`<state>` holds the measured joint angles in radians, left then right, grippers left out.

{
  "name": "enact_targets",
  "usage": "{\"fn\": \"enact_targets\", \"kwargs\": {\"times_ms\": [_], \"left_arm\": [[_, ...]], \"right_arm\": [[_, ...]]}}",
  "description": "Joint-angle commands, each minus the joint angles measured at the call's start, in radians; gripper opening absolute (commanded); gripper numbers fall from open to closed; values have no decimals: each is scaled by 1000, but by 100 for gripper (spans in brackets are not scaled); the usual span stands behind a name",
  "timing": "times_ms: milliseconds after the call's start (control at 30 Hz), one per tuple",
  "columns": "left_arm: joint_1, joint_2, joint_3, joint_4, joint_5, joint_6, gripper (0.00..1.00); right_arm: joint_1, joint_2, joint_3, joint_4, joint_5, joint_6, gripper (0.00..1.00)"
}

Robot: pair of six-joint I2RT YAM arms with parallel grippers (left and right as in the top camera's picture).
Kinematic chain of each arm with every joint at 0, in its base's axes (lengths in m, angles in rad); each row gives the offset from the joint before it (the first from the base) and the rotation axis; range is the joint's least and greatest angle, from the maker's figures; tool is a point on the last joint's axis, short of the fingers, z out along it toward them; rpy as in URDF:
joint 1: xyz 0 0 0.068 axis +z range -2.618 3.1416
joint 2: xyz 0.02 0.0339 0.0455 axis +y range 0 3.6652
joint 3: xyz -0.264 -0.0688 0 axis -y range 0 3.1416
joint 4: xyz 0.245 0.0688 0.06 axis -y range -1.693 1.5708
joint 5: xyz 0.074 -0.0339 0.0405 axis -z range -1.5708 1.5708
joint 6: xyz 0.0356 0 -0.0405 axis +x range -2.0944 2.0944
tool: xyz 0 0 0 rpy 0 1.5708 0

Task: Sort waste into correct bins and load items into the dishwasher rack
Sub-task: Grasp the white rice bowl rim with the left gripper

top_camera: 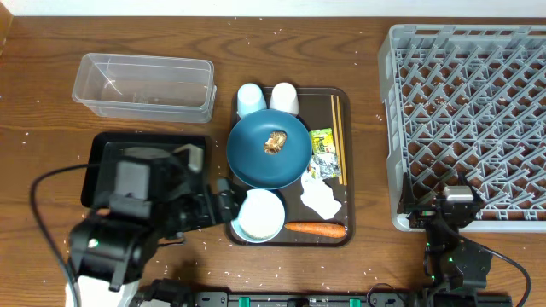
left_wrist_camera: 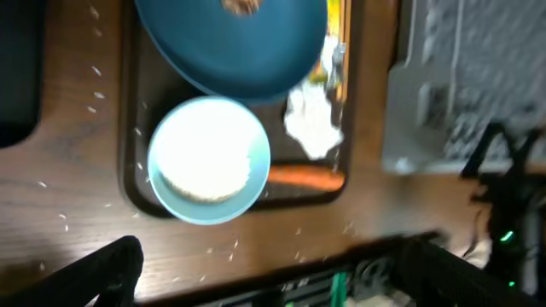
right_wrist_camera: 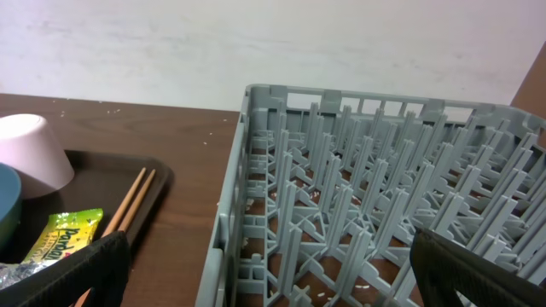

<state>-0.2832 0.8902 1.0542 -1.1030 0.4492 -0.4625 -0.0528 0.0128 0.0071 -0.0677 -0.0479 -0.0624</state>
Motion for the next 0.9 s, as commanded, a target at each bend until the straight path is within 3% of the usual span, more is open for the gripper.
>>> {"fn": "enact_targets", "kwargs": {"times_ms": [0,100,267,433,867], "left_arm": [[-152,19,18,2,-200,-96,98],[-280,48,16,45,-296,-174,98],[-386,98,14,114,-301,-198,98],[-438,186,11,155,-301,-254,98],[-471,558,11,217,-308,-254,98]], "right_arm": [[10,-2,-2,-4,7,2,99],[10,-2,-2,-4,7,2,99],[10,-2,-2,-4,7,2,99],[10,-2,-2,-4,7,2,99],[10,-2,-2,-4,7,2,99]]}}
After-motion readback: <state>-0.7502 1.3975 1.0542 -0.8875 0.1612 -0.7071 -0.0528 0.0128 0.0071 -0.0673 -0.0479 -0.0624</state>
